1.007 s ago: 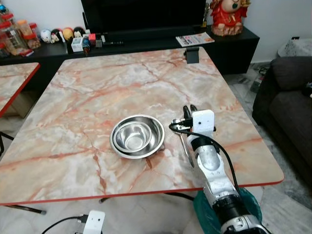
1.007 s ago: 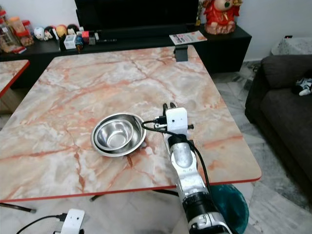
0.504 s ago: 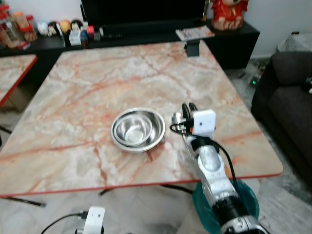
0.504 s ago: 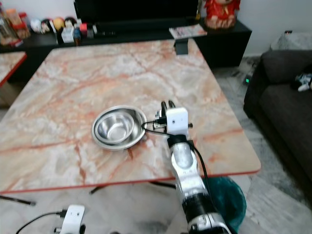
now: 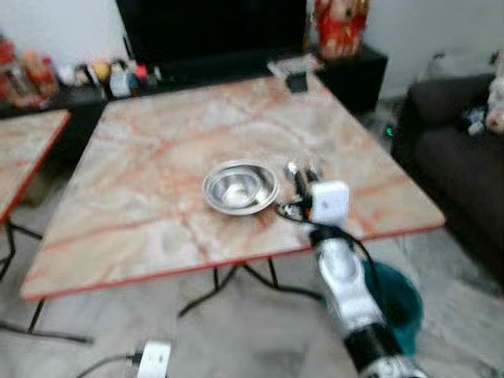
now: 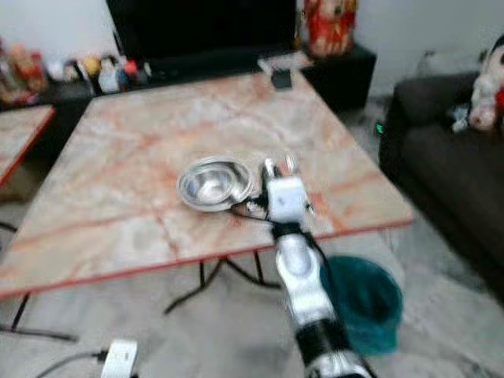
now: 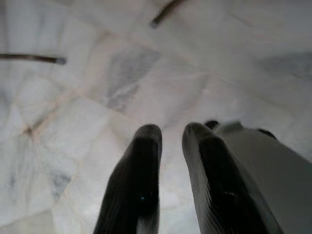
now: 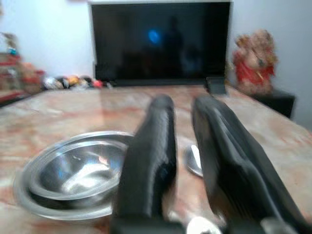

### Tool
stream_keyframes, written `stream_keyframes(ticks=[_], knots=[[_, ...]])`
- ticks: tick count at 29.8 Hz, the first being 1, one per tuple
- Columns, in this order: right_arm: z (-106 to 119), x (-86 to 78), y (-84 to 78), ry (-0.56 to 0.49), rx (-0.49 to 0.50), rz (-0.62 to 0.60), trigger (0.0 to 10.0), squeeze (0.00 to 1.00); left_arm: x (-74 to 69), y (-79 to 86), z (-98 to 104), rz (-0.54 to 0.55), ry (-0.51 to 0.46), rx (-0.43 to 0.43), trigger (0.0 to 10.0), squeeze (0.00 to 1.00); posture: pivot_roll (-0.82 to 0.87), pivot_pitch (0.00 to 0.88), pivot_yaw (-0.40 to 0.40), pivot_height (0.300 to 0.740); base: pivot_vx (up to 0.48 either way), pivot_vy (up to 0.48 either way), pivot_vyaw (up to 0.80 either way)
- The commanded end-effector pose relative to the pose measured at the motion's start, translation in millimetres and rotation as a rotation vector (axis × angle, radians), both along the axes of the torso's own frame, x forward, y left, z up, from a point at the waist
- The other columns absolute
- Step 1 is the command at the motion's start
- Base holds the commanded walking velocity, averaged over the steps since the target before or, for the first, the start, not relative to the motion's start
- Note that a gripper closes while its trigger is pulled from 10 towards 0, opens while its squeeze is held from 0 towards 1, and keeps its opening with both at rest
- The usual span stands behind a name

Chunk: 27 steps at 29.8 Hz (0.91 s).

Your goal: Setting the table

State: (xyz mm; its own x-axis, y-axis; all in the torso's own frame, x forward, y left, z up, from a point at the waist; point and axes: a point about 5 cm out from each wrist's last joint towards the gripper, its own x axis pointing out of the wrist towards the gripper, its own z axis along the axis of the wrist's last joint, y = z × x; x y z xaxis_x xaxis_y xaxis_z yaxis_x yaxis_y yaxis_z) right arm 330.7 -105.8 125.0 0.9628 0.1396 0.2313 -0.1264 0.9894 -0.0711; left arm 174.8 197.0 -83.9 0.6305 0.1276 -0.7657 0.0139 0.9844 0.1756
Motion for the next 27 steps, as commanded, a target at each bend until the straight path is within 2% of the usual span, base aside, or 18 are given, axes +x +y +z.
stream_keyframes(ticks=[1, 6, 8, 12, 21, 27], knots=[[5, 0.8, 12.3, -0.012, 0.008, 0.037, 10.0, 0.0, -2.8, 4.6, -1, 0.007, 0.008, 0.016, 10.0, 0.0, 0.01, 0.023, 0.071, 0.714, 0.0, 0.0, 0.0], [0, -0.8, 10.3, 0.006, 0.0, 0.034, 10.0, 0.0, -3.1, 5.2, -1, -0.001, 0.012, 0.027, 10.0, 0.0, 0.0, 0.023, 0.07, 0.714, 0.0, 0.0, 0.0], [-16, -6.1, 2.6, 0.056, -0.017, 0.025, 10.0, 0.0, -3.3, 5.0, -1, -0.004, 0.011, 0.033, 10.0, 0.0, 0.0, 0.023, 0.068, 0.714, 0.0, 0.0, 0.0], [-30, -16.7, -8.8, 0.082, -0.04, 0.026, 10.0, 0.0, -2.5, 4.5, 0, -0.001, 0.004, 0.03, 10.0, 0.0, 0.0, 0.025, 0.063, 0.714, 0.0, 0.0, 0.0], [-43, -26.8, -23.8, 0.12, -0.064, -0.002, 10.0, 0.0, -3.8, 4.6, -1, 0.007, 0.005, 0.023, 10.0, 0.0, -0.01, 0.028, 0.067, 0.714, 0.0, 0.0, 0.0], [-54, -29.0, -23.4, 0.171, -0.06, -0.004, 10.0, 0.0, -3.5, 5.8, -1, 0.002, 0.006, 0.027, 10.0, 0.0, 0.0, 0.019, 0.07, 0.714, 0.0, 0.48, 0.0]])
